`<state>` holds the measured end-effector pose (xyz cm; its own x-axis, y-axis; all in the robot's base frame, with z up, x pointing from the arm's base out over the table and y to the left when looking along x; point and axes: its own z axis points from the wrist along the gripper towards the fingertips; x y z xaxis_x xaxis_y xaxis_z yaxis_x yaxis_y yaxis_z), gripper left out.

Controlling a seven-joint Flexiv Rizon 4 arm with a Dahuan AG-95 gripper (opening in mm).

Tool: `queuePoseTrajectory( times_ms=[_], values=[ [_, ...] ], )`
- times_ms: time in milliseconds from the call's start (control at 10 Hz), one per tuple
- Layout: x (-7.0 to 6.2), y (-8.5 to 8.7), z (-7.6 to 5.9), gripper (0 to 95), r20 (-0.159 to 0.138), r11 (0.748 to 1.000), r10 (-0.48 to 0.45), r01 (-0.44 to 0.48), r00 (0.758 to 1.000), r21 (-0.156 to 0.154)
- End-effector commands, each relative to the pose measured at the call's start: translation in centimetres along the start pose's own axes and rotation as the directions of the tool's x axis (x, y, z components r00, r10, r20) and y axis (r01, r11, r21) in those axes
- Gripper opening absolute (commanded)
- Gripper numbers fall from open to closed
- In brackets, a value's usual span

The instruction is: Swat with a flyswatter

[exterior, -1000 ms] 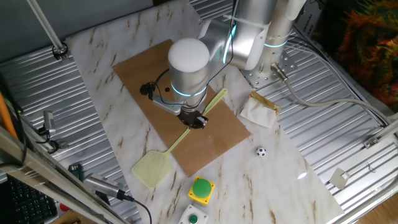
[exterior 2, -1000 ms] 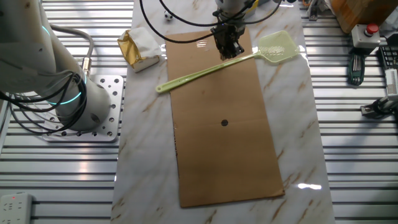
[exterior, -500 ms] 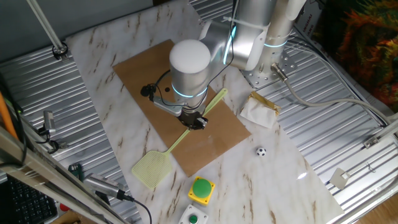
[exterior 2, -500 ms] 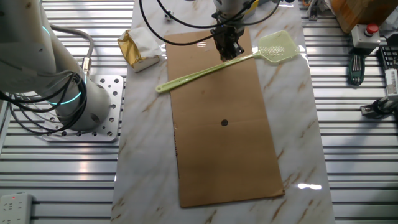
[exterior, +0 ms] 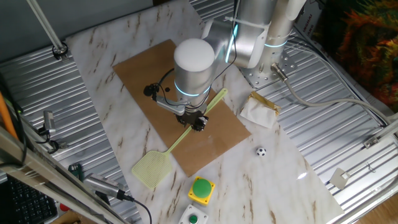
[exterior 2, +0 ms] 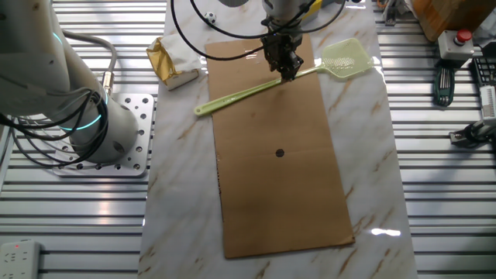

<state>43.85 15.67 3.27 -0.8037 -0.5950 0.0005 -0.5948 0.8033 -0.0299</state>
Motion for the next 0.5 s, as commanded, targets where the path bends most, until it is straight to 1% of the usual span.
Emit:
queuePoseTrajectory(
  times_ms=[100, 500],
  values=[
    [0.12, 0.0, -0.14, 38.0, -0.004, 1.0, 0.0, 0.0, 1.0, 0.001],
    [0.42, -0.15, 0.28, 38.0, -0.005, 1.0, -0.003, 0.003, 1.0, 0.006]
  ],
)
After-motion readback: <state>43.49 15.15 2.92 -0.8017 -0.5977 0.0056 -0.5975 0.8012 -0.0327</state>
